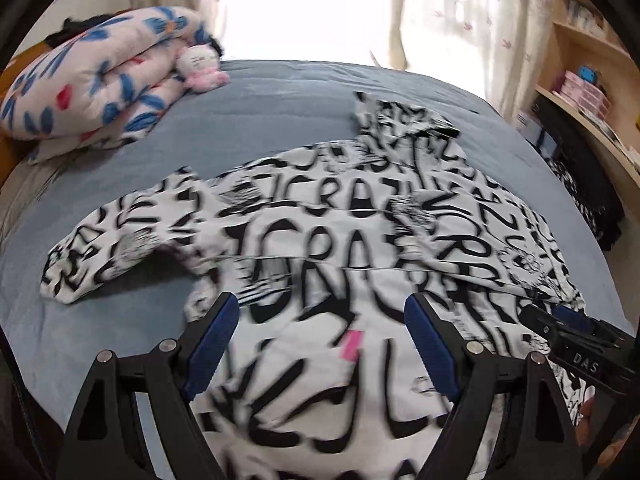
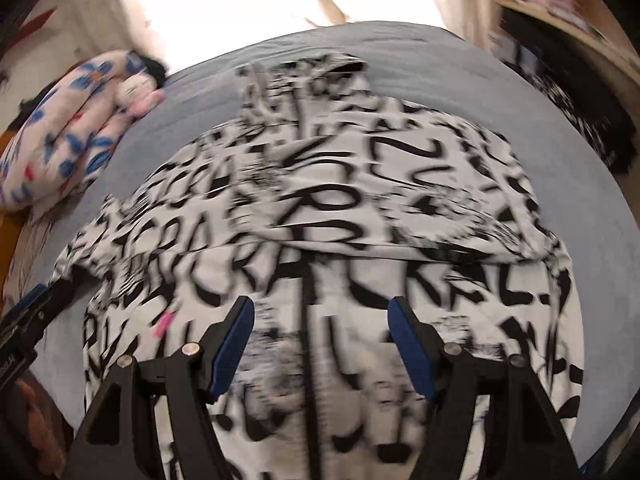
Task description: Fold large clothes
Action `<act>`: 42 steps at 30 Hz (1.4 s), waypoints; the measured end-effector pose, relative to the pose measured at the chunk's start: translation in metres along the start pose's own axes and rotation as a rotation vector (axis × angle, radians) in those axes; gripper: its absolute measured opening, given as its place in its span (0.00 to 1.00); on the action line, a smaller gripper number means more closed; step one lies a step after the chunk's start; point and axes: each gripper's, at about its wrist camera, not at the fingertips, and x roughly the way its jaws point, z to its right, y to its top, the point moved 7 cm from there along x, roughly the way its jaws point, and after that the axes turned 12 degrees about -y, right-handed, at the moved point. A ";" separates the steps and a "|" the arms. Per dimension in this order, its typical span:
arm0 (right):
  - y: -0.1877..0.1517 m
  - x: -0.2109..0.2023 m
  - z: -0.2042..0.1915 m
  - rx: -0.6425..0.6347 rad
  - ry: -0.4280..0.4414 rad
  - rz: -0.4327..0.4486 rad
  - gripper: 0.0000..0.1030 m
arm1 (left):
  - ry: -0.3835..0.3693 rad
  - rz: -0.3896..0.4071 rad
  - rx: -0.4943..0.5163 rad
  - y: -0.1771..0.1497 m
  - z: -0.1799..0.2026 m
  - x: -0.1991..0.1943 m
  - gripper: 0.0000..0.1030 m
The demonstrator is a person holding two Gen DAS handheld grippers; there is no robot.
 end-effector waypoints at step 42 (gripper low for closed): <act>-0.005 0.046 -0.197 -0.283 0.002 -0.026 0.67 | 0.193 0.222 -0.327 0.048 -0.327 0.011 0.07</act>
